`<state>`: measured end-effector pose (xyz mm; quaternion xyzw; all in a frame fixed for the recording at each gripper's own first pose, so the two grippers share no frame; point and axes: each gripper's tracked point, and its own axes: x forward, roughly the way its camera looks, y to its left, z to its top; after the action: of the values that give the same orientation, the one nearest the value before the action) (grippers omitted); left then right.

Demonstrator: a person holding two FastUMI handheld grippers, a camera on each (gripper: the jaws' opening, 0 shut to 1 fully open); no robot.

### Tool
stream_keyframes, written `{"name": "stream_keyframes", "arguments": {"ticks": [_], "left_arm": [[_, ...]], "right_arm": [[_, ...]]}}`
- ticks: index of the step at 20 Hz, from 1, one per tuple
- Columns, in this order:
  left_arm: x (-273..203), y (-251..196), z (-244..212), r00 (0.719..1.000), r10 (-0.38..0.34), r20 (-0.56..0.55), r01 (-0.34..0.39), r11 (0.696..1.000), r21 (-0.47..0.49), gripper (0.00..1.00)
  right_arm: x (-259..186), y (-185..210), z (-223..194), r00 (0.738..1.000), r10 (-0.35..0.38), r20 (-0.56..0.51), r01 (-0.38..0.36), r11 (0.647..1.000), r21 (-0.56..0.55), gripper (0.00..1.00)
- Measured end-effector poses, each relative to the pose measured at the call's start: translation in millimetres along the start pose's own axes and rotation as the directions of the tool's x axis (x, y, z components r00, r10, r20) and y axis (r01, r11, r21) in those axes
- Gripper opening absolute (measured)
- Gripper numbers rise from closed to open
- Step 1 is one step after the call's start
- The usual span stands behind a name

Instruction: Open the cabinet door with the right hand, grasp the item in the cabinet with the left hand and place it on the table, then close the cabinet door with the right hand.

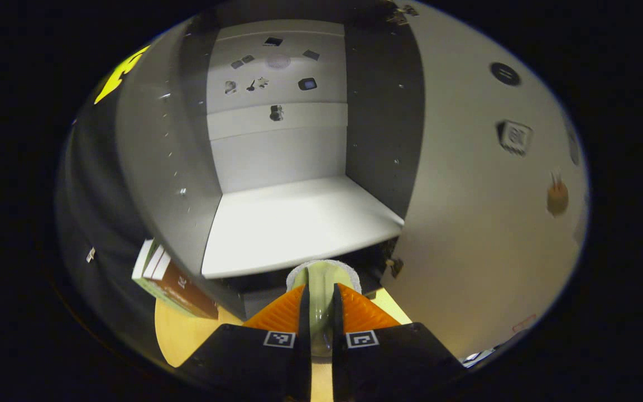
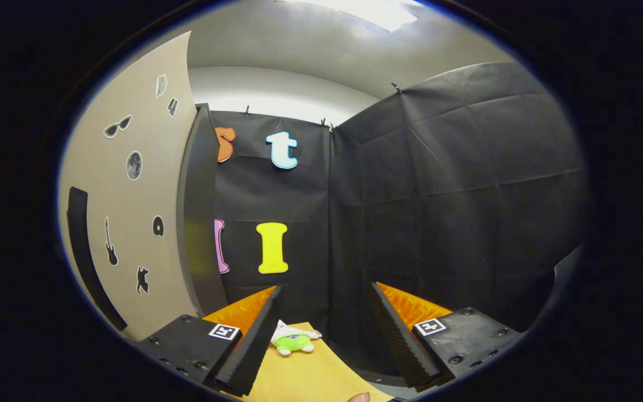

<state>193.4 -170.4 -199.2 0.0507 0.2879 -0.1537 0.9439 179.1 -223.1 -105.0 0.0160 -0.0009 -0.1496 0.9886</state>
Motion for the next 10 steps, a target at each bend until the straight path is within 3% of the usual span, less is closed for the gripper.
{"name": "stream_keyframes", "arguments": {"ticks": [5,10], "left_arm": [[-16.4,-19.7,-96.5,0.998,0.062,0.0,-0.062,0.998,-0.033,0.19],[-5.1,-36.4,-161.4,0.996,0.091,0.021,-0.09,0.995,-0.035,0.19]], "right_arm": [[2.2,37.7,1.7,0.998,0.061,-0.007,-0.061,0.998,0.001,0.98],[-10.3,56.2,13.2,0.996,0.094,0.001,-0.094,0.995,0.031,0.98]]}}
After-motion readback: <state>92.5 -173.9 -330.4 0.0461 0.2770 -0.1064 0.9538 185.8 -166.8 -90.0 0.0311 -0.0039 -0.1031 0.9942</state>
